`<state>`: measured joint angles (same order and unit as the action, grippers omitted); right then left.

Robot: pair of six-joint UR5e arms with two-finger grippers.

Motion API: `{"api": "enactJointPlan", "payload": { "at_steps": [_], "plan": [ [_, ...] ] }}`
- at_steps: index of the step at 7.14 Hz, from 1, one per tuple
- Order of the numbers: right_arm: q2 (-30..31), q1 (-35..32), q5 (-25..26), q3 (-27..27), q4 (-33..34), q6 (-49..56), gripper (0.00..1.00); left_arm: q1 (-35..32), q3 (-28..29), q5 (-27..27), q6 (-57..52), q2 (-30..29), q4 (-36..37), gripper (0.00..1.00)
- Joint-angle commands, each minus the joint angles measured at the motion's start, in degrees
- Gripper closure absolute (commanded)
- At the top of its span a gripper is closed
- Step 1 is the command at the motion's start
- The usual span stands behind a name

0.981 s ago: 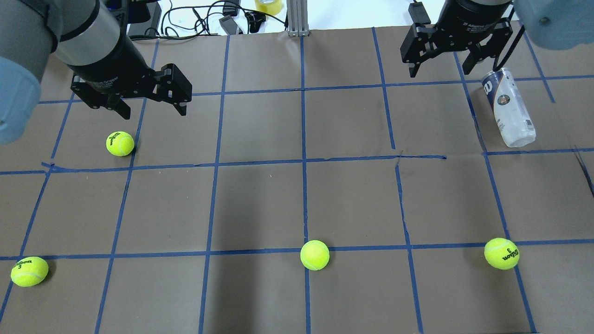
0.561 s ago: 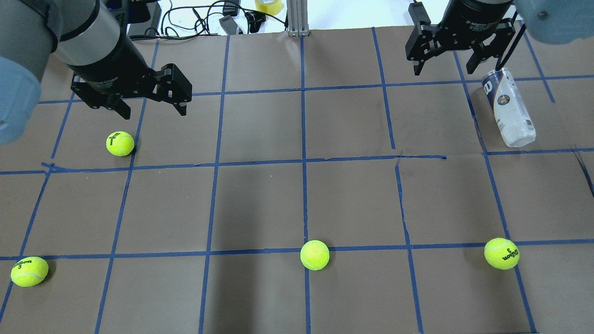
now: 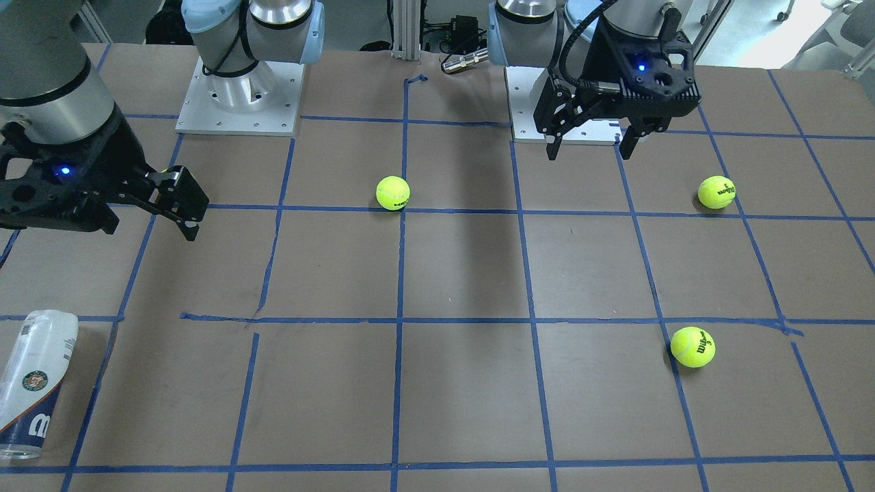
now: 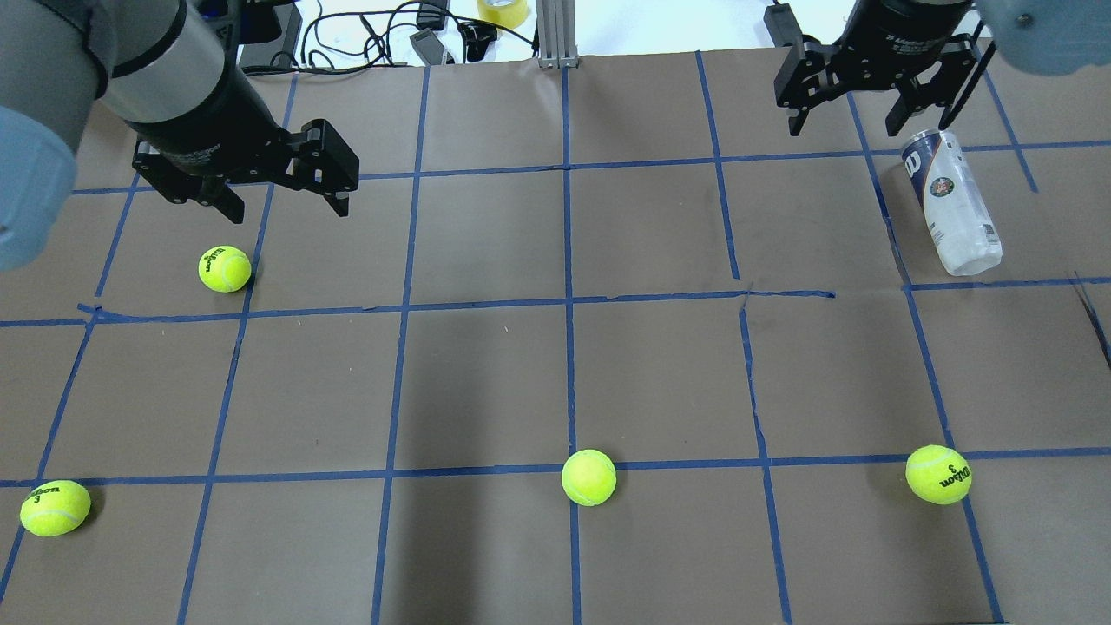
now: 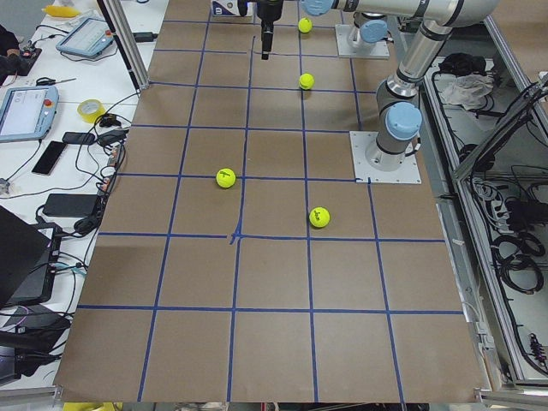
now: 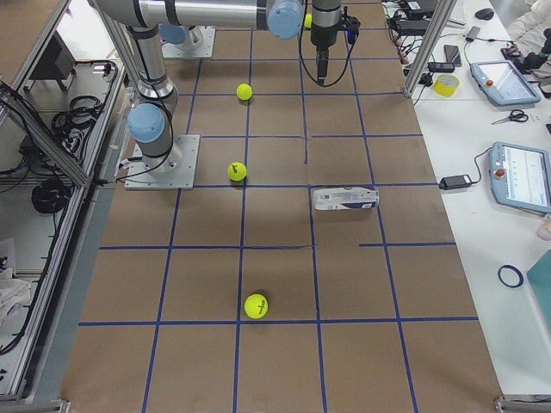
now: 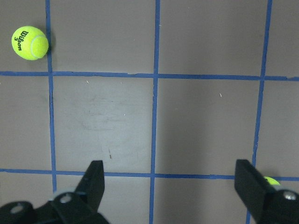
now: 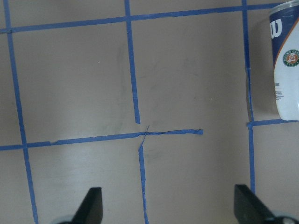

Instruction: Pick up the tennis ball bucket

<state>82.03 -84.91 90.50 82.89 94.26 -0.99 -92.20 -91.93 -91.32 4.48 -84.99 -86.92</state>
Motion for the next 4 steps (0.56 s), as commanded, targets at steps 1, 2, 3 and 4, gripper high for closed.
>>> {"api": "enactJointPlan", "payload": {
  "at_steps": [1,2,3,4],
  "plan": [
    [-2.30,5.78,-0.24,-0.36,5.79,0.02,0.00,0.00,0.00,0.00,0.00,0.00,0.00,0.00],
    [-3.44,6.42,0.28,-0.36,10.80,-0.68,0.00,0.00,0.00,0.00,0.00,0.00,0.00,0.00],
    [-4.93,6.60,0.72,-0.36,13.55,-5.90,0.00,0.00,0.00,0.00,0.00,0.00,0.00,0.00],
    [-6.52,6.60,0.55,-0.19,13.67,-10.13,0.00,0.00,0.00,0.00,0.00,0.00,-0.09,0.00]
  ]
}}
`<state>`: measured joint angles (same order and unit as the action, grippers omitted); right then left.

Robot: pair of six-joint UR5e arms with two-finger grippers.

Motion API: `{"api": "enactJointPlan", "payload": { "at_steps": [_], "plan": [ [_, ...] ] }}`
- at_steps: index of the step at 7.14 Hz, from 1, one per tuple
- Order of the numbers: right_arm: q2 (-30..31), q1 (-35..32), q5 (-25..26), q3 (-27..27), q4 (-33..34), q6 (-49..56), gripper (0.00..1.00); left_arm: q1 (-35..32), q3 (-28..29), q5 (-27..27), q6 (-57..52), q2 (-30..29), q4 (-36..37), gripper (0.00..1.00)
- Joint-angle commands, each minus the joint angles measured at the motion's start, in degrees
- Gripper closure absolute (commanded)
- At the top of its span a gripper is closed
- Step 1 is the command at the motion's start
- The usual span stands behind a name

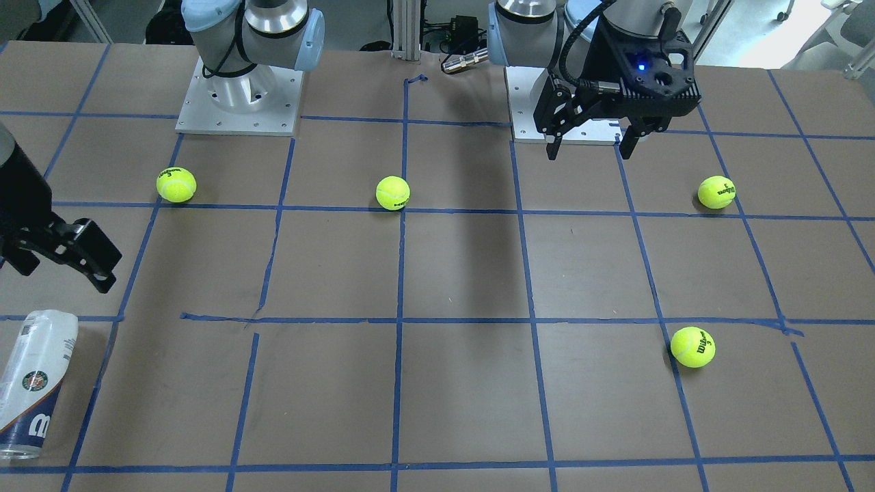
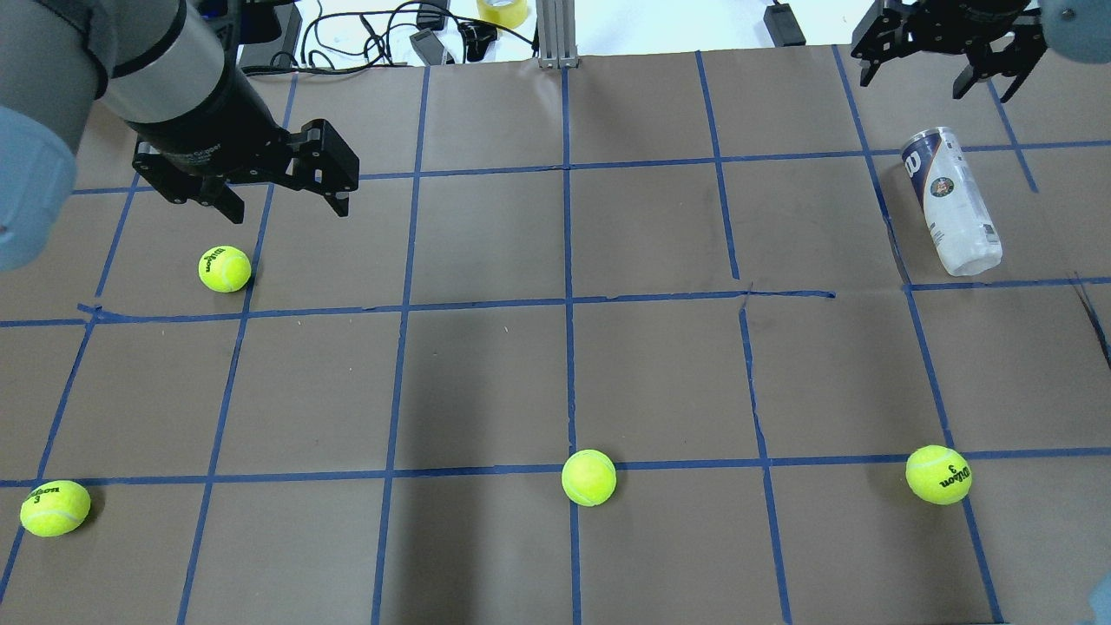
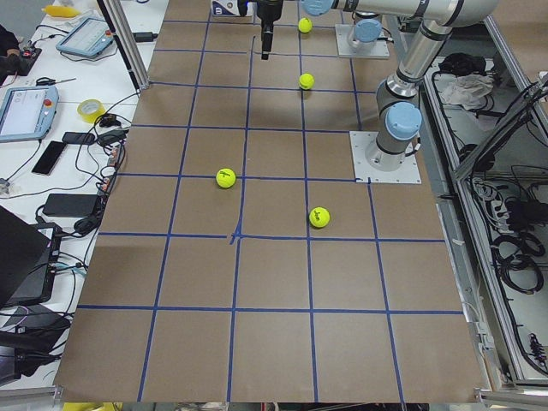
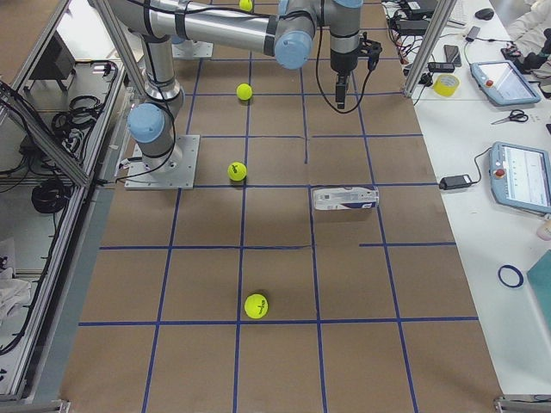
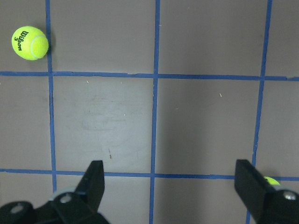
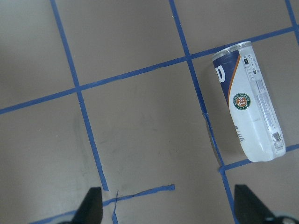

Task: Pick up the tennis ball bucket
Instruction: 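Move the right gripper over the upright white tennis ball can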

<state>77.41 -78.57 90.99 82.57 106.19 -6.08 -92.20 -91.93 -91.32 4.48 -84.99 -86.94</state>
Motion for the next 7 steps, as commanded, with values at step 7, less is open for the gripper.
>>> {"api": "enactJointPlan", "payload": {
  "at_steps": [7],
  "plan": [
    [-9.12,3.78,0.76,0.04,8.33,1.05,0.00,0.00,0.00,0.00,0.00,0.00,-0.07,0.00]
  ]
}}
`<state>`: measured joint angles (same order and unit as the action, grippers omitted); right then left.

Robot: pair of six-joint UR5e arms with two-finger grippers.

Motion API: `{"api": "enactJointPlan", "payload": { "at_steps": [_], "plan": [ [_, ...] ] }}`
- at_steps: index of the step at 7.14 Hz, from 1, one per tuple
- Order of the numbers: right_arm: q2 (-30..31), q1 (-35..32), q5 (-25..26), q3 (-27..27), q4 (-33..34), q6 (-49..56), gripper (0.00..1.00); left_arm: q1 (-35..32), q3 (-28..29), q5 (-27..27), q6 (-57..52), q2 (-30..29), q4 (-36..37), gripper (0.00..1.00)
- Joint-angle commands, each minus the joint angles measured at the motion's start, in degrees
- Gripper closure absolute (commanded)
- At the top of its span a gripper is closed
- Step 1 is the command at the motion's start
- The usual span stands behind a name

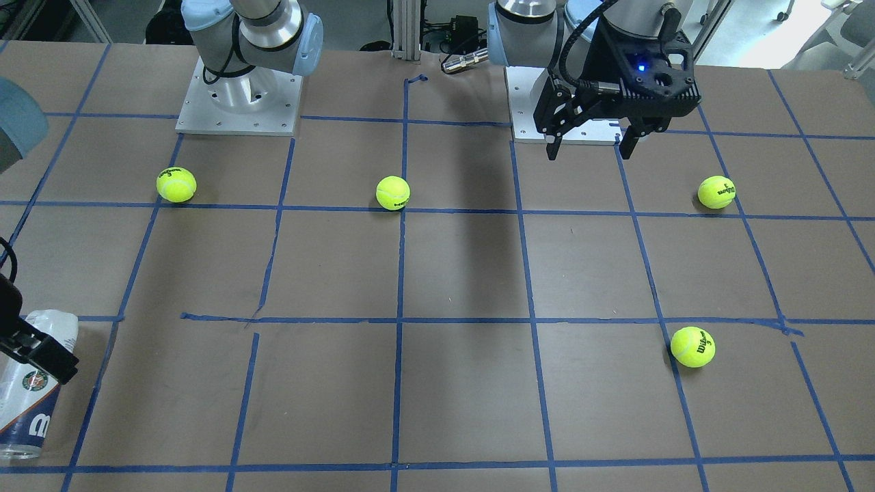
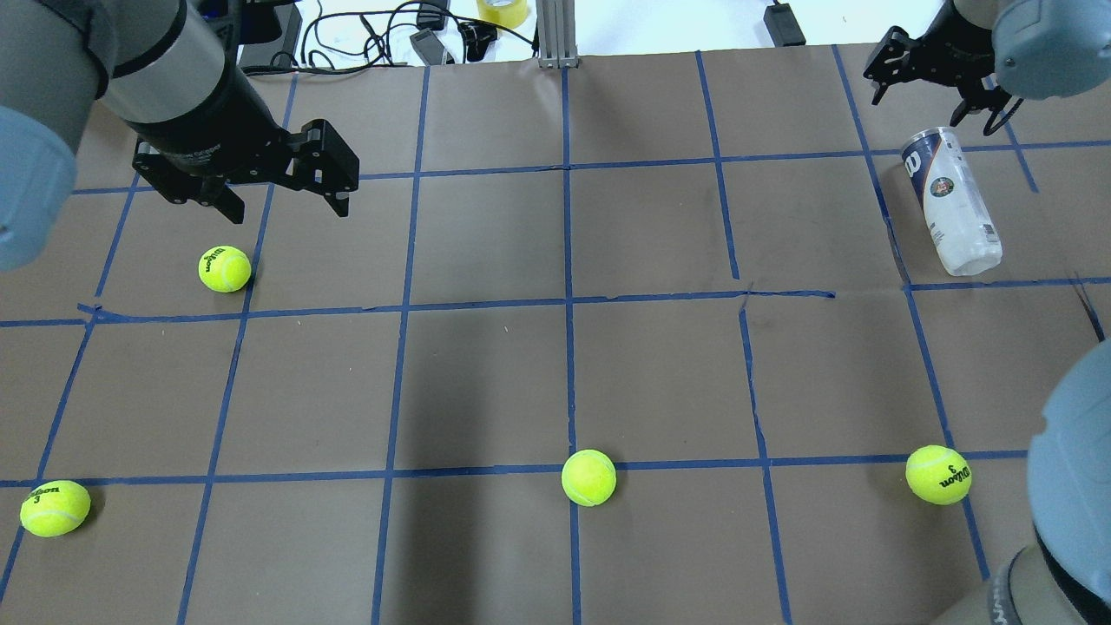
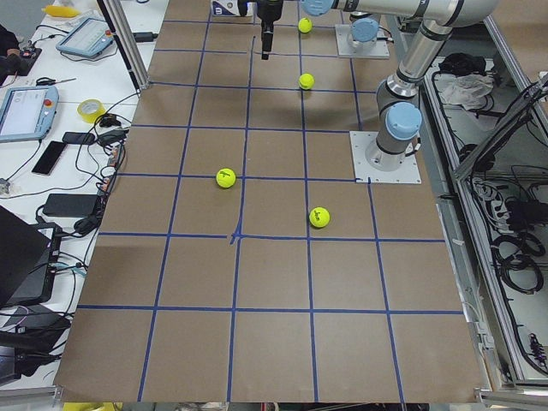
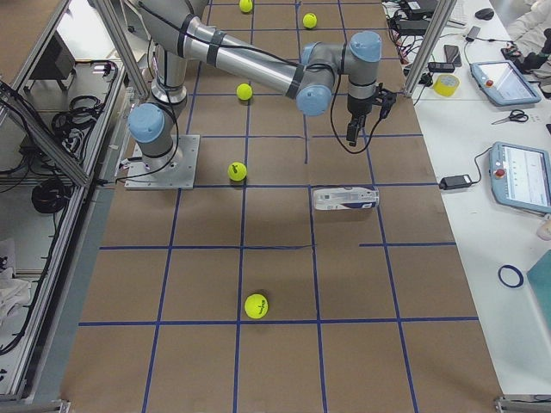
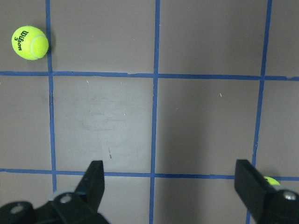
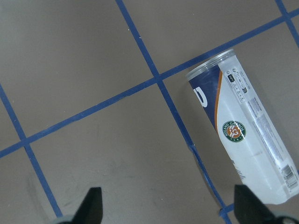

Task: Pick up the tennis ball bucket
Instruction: 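Move the right gripper over the upright white tennis ball can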

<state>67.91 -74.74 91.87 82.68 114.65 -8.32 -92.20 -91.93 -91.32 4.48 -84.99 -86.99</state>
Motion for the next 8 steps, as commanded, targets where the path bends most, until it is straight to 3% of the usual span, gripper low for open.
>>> {"api": "enactJointPlan", "payload": {
  "at_steps": [1,2,4,6,8],
  "plan": [
    [2.38,-0.06,-0.11,-0.06,-0.04,6.18,0.00,0.00,0.00,0.00,0.00,0.00,-0.02,0.00],
    [5.01,-0.14,-0.11,-0.06,-0.47,6.47,0.00,0.00,0.00,0.00,0.00,0.00,-0.02,0.00],
    [4.52,-0.15,0.50,0.20,-1.18,8.91,0.00,0.00,0.00,0.00,0.00,0.00,-0.02,0.00],
    [0.66,1.34,0.68,-0.49,0.12,14.78,0.00,0.00,0.00,0.00,0.00,0.00,-0.02,0.00],
    [-5.91,5.11,0.68,-1.63,6.18,21.04,0.00,0.00,0.00,0.00,0.00,0.00,-0.02,0.00]
  ]
}}
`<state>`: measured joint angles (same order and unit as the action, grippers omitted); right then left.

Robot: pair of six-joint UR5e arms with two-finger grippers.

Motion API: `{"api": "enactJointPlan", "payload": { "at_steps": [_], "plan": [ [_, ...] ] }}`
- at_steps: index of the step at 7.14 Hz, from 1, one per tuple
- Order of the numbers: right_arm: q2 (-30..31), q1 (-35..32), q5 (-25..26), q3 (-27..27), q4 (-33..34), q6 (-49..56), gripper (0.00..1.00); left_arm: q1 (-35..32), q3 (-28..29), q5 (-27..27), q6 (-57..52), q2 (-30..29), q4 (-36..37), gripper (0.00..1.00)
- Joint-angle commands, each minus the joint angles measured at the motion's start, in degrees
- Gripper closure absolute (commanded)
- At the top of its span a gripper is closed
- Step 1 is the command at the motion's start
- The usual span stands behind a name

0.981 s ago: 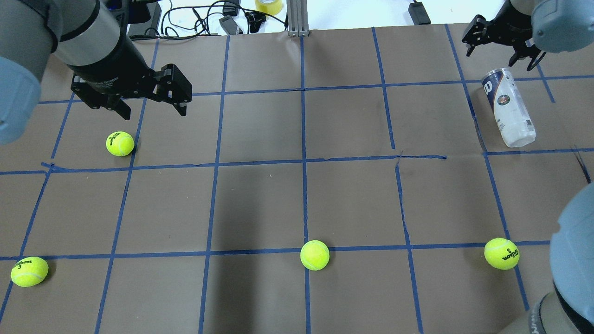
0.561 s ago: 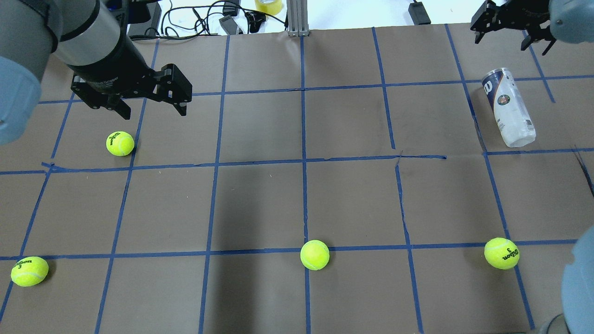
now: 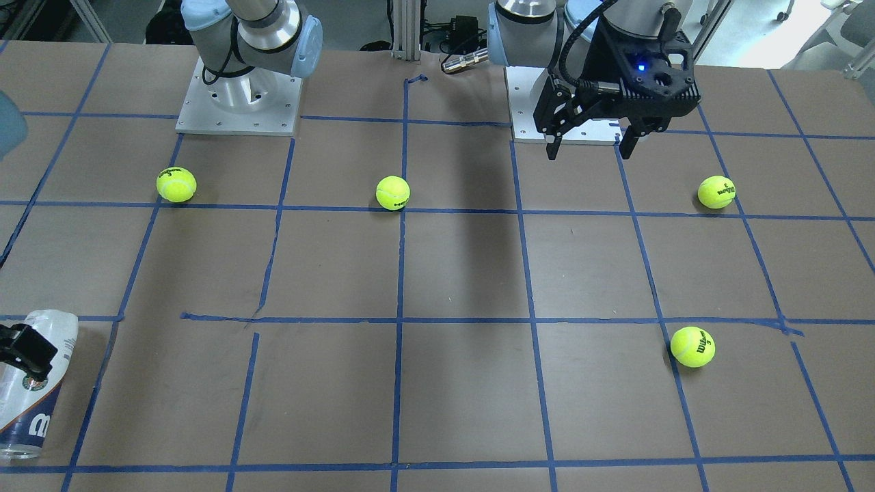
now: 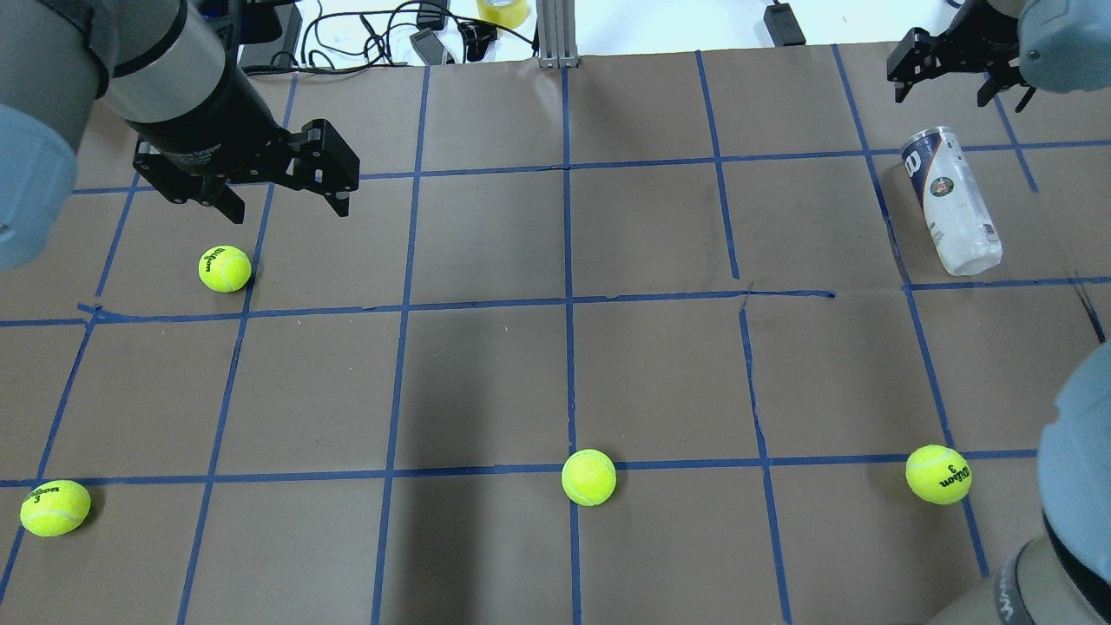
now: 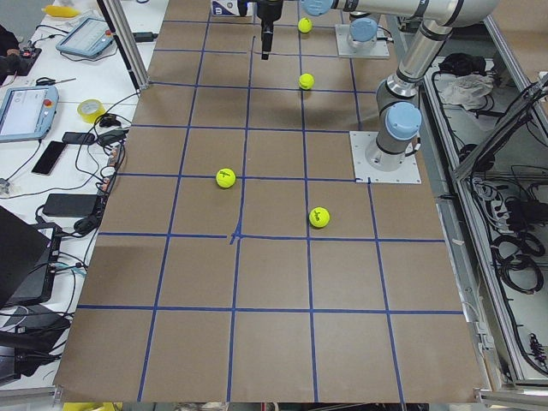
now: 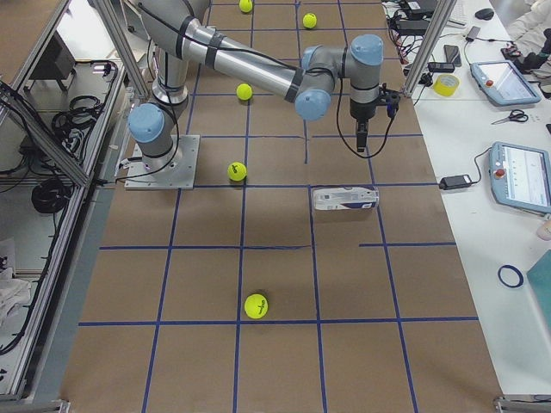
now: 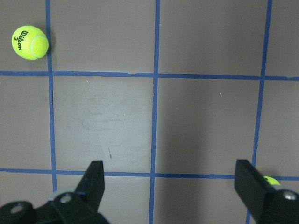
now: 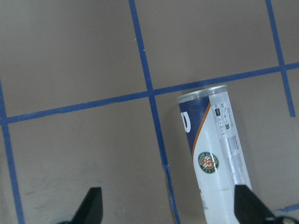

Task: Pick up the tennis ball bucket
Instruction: 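Move the right gripper over the upright white tennis ball can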

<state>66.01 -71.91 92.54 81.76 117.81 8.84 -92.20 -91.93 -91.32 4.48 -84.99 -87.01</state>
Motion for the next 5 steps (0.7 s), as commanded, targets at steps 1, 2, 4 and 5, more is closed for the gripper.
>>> {"api": "enactJointPlan", "payload": {
  "at_steps": [1,2,4,5],
  "plan": [
    [-6.58,2.73,0.09,-2.03,3.48,6.34,0.00,0.00,0.00,0.00,0.00,0.00,0.00,0.00],
    [-10.43,2.91,0.09,-3.17,6.79,11.24,0.00,-0.09,0.00,0.00,0.00,0.00,0.00,0.00],
    [-14.15,4.93,-0.26,-3.97,7.61,14.52,0.00,-0.09,0.00,0.00,0.00,0.00,0.00,0.00],
    [-15.12,5.02,-0.26,-3.98,8.05,16.02,0.00,0.00,0.00,0.00,0.00,0.00,-0.35,0.00]
  ]
}}
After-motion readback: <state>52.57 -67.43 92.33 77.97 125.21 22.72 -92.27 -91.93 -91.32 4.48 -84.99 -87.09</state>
